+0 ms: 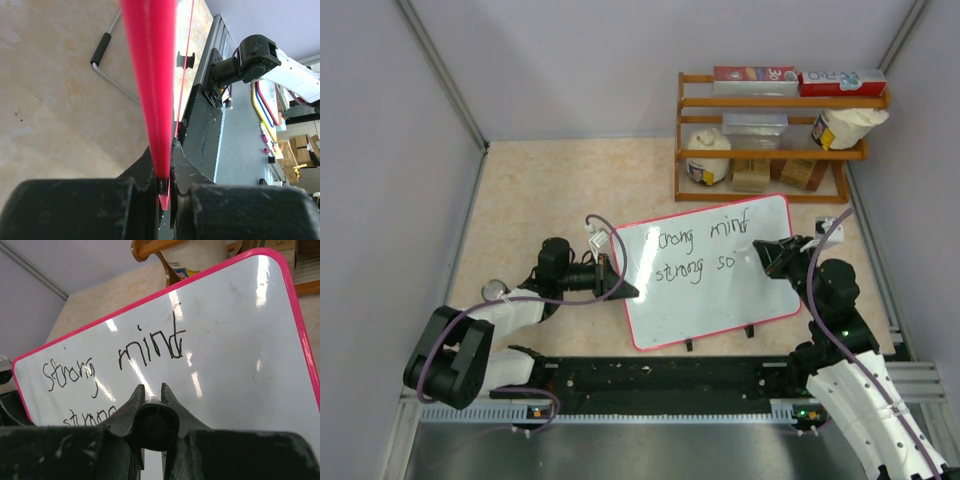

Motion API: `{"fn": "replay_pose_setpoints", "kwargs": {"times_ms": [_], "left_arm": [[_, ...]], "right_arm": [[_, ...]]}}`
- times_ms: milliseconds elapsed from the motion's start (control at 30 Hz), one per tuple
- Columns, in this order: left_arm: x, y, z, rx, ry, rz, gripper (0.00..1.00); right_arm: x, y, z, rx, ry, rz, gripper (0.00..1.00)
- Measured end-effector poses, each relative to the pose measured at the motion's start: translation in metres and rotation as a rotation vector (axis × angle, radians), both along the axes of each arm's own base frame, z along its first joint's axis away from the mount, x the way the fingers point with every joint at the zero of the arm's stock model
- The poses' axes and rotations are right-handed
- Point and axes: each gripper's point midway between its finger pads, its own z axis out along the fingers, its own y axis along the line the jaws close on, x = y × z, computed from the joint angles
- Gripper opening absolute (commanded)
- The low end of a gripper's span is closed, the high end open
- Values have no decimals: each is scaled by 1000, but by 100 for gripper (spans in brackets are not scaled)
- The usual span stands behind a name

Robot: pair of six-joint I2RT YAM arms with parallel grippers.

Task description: Write a sentence on the whiteboard

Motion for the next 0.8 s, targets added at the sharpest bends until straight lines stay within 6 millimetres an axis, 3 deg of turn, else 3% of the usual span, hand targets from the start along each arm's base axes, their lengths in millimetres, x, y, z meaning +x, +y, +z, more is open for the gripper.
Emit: {"fn": "replay_pose_setpoints", "kwargs": {"times_ms": [400,800], "left_arm": [[0,0,0,0,0,0,0],[0,0,0,0,3,0,0]], "right_arm": [[6,-13,-23,-58,77,-70,0],[3,-12,-26,-63,88,-63,0]]}}
